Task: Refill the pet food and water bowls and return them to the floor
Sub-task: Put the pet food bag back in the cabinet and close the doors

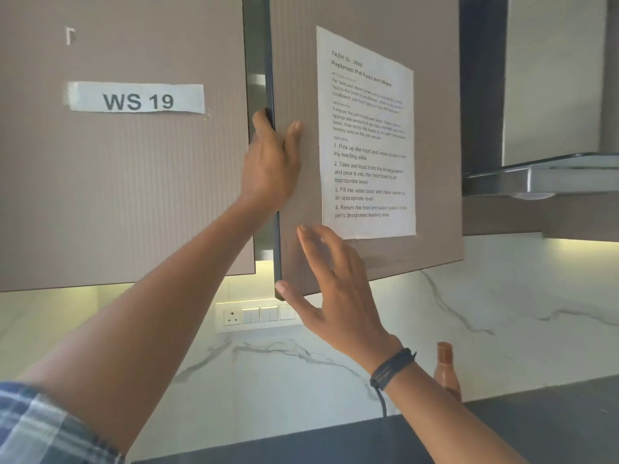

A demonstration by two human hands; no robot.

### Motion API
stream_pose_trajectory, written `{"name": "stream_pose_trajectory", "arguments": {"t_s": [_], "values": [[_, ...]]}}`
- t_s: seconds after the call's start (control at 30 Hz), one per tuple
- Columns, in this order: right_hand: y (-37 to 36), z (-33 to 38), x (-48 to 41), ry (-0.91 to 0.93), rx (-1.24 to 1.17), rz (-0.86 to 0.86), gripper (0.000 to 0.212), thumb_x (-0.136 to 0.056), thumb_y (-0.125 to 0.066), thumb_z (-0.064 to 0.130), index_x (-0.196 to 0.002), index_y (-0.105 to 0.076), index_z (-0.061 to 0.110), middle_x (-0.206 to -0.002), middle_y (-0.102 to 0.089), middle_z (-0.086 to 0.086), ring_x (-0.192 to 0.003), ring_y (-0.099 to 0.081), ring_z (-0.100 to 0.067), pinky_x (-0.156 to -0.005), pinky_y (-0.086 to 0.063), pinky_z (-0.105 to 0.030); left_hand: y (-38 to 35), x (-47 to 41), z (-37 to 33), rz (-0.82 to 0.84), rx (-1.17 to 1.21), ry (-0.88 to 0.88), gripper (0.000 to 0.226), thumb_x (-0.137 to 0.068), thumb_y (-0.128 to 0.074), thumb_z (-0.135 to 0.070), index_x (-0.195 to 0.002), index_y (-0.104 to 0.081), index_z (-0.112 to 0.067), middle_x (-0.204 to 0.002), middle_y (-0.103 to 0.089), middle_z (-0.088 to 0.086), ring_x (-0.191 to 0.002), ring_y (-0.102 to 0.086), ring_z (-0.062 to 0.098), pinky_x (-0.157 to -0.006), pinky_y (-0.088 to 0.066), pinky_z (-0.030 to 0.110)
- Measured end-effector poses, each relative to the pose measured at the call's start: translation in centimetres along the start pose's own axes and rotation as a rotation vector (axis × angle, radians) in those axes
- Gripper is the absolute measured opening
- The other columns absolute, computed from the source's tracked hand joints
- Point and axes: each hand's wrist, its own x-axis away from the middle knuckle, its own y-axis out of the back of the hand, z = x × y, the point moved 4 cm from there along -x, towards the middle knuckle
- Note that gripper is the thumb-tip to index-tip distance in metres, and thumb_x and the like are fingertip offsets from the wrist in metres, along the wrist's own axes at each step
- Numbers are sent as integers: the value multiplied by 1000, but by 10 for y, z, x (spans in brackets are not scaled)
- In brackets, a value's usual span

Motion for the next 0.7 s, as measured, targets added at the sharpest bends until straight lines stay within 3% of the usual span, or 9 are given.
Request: {"name": "stream_pose_trajectory", "arguments": {"t_s": [0.03,0.1,0.17,0.2,0.27,0.4,0.7], "values": [[-6,-9,-1,18,22,31,71,-97,-48,58,-154,-37,16,-154,-36,-10,-141,-37,-27,-115,-34,-45,0,2,2,-50,-51,-78,56,-104,-42,-33,-151,-23,-8,-145,-43,13,-119,-52,25,-76,-42,29],[-19,-30,-4,1,60,72,72,-99,-39,60,-157,-28,19,-163,-24,-10,-151,-22,-31,-120,-24,-50,-2,3,8,-139,-191,-250,59,-105,-40,-24,-156,-15,-11,-162,-18,13,-131,-44,21,-72,-45,30],[-30,-53,-9,-57,128,87,71,-100,-30,61,-159,-19,23,-167,-12,-6,-155,-9,-28,-122,-13,-55,-8,4,21,-149,-358,-342,55,-105,-35,-18,-157,-18,-12,-165,-14,13,-144,-31,27,-96,-45,36],[-34,-63,-11,-80,155,93,70,-101,-27,61,-160,-16,25,-168,-8,-4,-155,-5,-26,-122,-10,-56,-12,4,30,-137,-438,-349,54,-105,-32,-16,-157,-20,-13,-165,-14,12,-148,-25,28,-111,-34,41],[-44,-81,-14,-97,158,116,69,-101,-28,60,-160,-13,28,-169,-3,-2,-156,-2,-25,-122,-9,-58,-18,6,48,-94,-551,-330,54,-104,-30,-10,-157,-22,-15,-166,-15,8,-152,-13,29,-121,-15,48],[-64,-100,-19,-67,192,156,69,-101,-24,61,-160,-8,29,-169,2,0,-155,3,-23,-122,-6,-60,-25,9,75,-28,-624,-337,52,-106,-30,-12,-157,-21,-16,-166,-16,3,-153,-9,26,-122,-13,49],[-100,-109,-22,-60,215,93,67,-102,-28,55,-160,-15,23,-168,-3,-7,-155,-1,-28,-120,-6,-64,-31,19,119,-3,-781,-374,51,-107,-32,-20,-157,-22,-13,-164,-21,3,-152,-17,23,-122,-17,47]]}}
